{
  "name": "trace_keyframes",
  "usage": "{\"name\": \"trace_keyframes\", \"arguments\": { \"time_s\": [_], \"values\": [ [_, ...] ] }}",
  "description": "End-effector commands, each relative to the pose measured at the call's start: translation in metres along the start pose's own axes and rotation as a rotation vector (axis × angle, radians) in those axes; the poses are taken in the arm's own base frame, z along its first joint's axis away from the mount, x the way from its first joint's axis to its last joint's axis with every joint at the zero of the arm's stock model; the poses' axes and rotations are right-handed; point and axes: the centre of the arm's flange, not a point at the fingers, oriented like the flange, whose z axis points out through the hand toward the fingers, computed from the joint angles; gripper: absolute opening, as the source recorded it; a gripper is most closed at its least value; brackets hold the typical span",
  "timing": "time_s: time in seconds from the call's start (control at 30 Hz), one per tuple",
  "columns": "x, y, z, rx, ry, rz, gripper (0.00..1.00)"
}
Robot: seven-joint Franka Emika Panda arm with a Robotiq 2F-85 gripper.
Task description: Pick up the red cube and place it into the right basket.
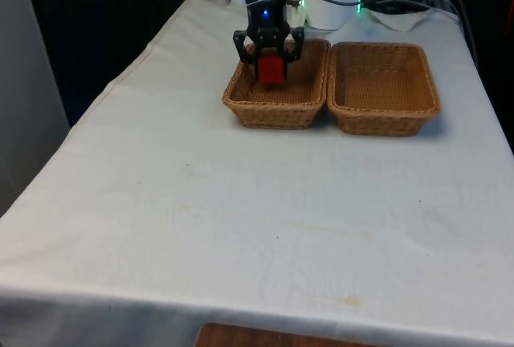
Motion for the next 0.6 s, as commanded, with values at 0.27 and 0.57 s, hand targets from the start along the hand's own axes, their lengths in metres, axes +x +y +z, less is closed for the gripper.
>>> {"name": "trace_keyframes", "arguments": {
  "time_s": [0.27, 0.57],
  "values": [
    [-0.0002, -0.0005, -0.0012, 0.001, 0.007, 0.006, 0.48],
    [-0.0007, -0.0002, -0.0004, 0.001, 0.004, 0.008, 1.00]
  ]
}}
